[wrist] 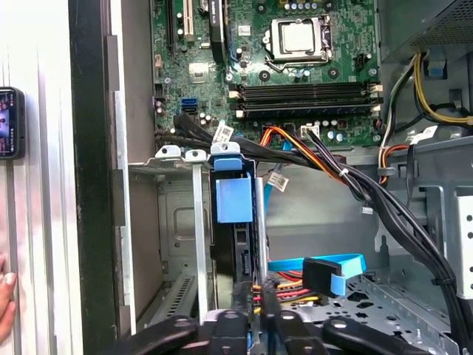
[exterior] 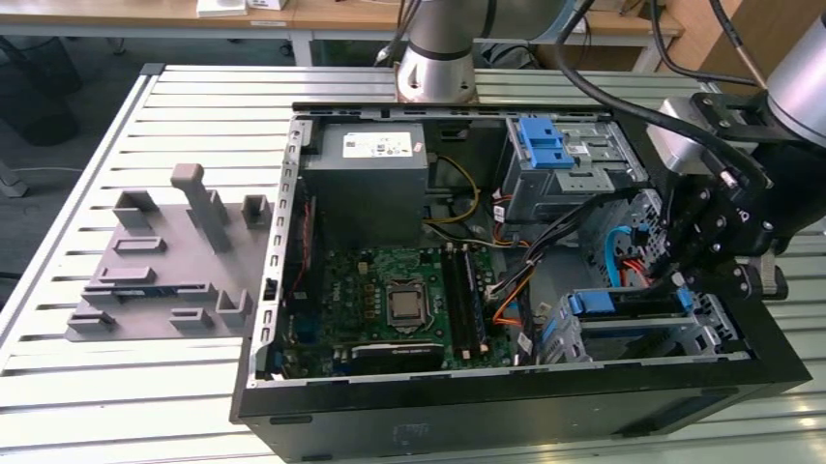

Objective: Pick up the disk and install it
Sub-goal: 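Insert the first disk wire, then insert the second disk wire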

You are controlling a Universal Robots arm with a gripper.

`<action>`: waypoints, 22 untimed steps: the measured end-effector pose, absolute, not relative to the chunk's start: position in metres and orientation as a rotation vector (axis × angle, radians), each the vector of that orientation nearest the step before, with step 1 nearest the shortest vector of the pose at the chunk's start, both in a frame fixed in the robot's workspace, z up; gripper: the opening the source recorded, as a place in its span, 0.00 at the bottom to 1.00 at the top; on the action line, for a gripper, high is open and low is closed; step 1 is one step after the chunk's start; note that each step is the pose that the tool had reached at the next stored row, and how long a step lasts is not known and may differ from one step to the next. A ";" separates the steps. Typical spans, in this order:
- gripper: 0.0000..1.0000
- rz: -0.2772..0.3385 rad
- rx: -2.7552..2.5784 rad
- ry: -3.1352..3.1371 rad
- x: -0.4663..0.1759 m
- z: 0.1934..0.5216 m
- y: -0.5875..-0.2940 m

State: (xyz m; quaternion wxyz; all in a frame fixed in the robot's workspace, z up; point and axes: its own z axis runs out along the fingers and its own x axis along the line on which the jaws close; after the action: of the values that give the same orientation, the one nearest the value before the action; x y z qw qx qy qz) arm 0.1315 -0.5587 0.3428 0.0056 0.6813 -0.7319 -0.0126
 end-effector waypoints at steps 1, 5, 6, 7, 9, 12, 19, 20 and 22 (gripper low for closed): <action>0.23 -0.039 2.133 -2.291 0.131 0.343 -0.559; 0.11 -0.039 2.133 -2.291 0.131 0.344 -0.559; 0.11 -0.039 2.133 -2.291 0.131 0.344 -0.559; 0.11 -0.039 2.133 -2.291 0.131 0.345 -0.559; 0.11 -0.039 2.133 -2.291 0.131 0.345 -0.559; 0.11 -0.039 2.133 -2.291 0.131 0.346 -0.559; 0.11 -0.039 2.133 -2.291 0.131 0.347 -0.559; 0.11 -0.039 2.133 -2.291 0.131 0.347 -0.559; 0.11 -0.038 2.133 -2.291 0.131 0.347 -0.559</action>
State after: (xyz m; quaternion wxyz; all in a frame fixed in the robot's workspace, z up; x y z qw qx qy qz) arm 0.1306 -0.5587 0.3471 0.0054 0.6814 -0.7318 -0.0121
